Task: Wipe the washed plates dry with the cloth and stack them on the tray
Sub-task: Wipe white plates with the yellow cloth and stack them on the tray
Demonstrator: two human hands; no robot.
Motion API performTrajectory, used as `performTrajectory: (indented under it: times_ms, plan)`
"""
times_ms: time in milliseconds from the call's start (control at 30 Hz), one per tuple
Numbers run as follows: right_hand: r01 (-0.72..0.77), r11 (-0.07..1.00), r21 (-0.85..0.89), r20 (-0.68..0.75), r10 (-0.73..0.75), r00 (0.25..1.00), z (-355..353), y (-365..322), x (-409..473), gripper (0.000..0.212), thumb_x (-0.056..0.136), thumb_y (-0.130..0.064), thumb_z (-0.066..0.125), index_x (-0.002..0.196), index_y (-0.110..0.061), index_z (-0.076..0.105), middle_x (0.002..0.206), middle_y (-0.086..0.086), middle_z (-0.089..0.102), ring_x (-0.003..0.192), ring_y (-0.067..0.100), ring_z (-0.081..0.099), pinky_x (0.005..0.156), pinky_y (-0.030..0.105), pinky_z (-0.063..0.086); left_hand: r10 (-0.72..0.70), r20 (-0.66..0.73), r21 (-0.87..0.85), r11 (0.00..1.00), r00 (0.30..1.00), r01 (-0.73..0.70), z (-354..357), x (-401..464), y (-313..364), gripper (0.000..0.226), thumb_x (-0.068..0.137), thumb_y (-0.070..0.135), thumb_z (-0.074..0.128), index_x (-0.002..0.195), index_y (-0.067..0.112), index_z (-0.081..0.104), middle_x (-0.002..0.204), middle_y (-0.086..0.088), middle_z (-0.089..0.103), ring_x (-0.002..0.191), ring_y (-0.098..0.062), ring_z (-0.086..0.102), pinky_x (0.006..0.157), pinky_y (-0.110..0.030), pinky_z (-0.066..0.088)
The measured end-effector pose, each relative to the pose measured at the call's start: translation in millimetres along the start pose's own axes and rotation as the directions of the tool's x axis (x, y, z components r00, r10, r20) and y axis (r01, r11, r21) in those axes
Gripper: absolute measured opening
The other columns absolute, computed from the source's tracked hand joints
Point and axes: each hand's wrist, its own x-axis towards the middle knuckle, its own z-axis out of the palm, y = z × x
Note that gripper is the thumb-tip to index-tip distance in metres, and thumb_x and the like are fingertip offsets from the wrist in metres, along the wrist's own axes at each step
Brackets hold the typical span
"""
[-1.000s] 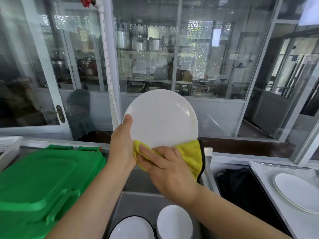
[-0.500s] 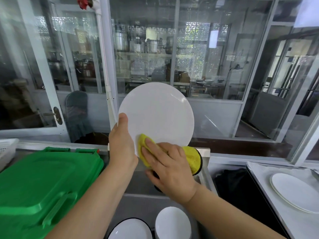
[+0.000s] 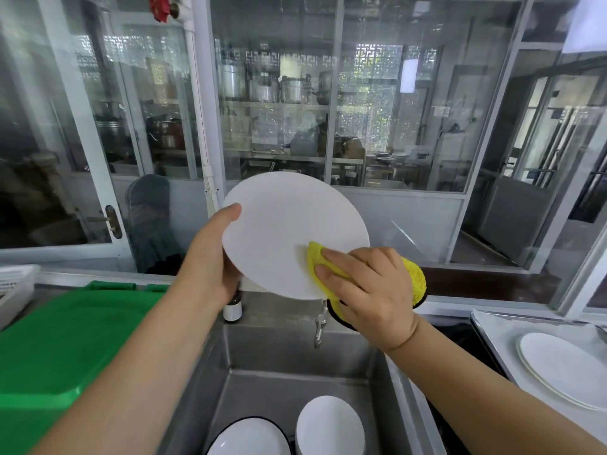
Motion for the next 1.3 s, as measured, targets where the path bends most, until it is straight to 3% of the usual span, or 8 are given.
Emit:
performTrajectory:
  times_ms: [200,367,500,733,900,1033,1133,1300]
  plan:
    - [-0.138,0.987,-0.087,-0.038,0.135,0.990,5,-21,7,0.020,0.079,-0.002,0.064,0.085,-0.014,0.078,0.100,0.000,0.073,0.064,0.025,0.060,0.056,0.032,0.042,0.284,-0.005,-0.064,0.957,0.959,-0.284,39,-51,-65,0.032,0.093,0.005,0.053,0.109,0.031,0.062,0.109,0.009,0.071,0.100,-0.011,0.067,0.079,-0.025,0.055]
    - [-0.044,0.999,-0.020,-0.014,0.044,0.999,6,-33,-14,0.020,0.080,-0.007,0.072,0.098,-0.016,0.071,0.106,0.001,0.072,0.065,0.025,0.061,0.056,0.033,0.042,0.188,-0.105,-0.083,0.977,0.977,-0.197,31,-45,-68,0.027,0.098,0.014,0.046,0.105,0.031,0.066,0.109,0.002,0.071,0.104,-0.020,0.066,0.098,-0.045,0.048]
    - [0.057,0.998,-0.017,0.057,-0.056,0.997,-3,-15,-32,0.030,0.080,-0.007,0.073,0.106,-0.017,0.064,0.113,0.001,0.070,0.070,0.024,0.064,0.060,0.033,0.043,0.151,-0.106,0.015,0.989,0.983,-0.150,17,-37,-64,0.019,0.098,0.021,0.049,0.106,0.023,0.065,0.093,0.004,0.073,0.074,-0.010,0.067,0.094,-0.049,0.045]
    - [0.184,0.983,0.002,0.160,-0.182,0.970,-19,19,-38,0.020,0.084,-0.008,0.068,0.101,-0.016,0.073,0.111,0.003,0.071,0.071,0.025,0.064,0.064,0.032,0.045,-0.145,0.058,0.297,0.947,0.988,0.121,-11,2,-25,0.017,0.093,0.021,0.057,0.103,0.009,0.064,0.087,-0.005,0.075,0.082,-0.021,0.069,0.073,-0.033,0.053]
    - [-0.006,0.998,-0.064,0.106,0.012,0.994,-11,6,-31,0.021,0.084,-0.005,0.061,0.094,-0.015,0.077,0.104,0.002,0.072,0.065,0.025,0.062,0.058,0.031,0.042,-0.040,0.062,0.115,0.993,0.997,0.033,9,-9,-34,0.020,0.085,0.007,0.063,0.102,0.018,0.063,0.085,0.004,0.076,0.081,-0.015,0.070,0.058,-0.022,0.055]
    - [-0.057,0.994,-0.098,0.072,0.064,0.995,-4,-9,-29,0.019,0.076,-0.004,0.071,0.091,-0.014,0.078,0.105,0.003,0.072,0.065,0.025,0.060,0.056,0.033,0.041,0.108,0.071,0.010,0.994,0.992,-0.109,32,-45,-79,0.040,0.088,-0.003,0.056,0.116,0.025,0.060,0.106,0.005,0.073,0.098,-0.014,0.068,0.079,-0.030,0.055]
    - [-0.015,0.998,-0.062,0.072,0.020,0.997,-4,-19,-33,0.020,0.077,-0.006,0.073,0.095,-0.014,0.075,0.107,0.003,0.072,0.066,0.025,0.061,0.057,0.033,0.042,0.064,-0.038,-0.058,0.996,0.997,-0.066,28,-42,-82,0.036,0.088,-0.007,0.049,0.102,0.023,0.064,0.095,0.002,0.075,0.084,-0.014,0.070,0.069,-0.027,0.056]
    - [0.129,0.992,-0.001,0.109,-0.128,0.986,-14,-5,-44,0.026,0.084,-0.009,0.070,0.107,-0.017,0.062,0.110,0.002,0.071,0.070,0.024,0.063,0.062,0.032,0.045,-0.039,0.052,0.079,0.996,0.998,0.035,-2,-21,-65,0.030,0.085,-0.007,0.049,0.094,0.017,0.065,0.080,0.002,0.075,0.071,-0.014,0.070,0.056,-0.027,0.052]
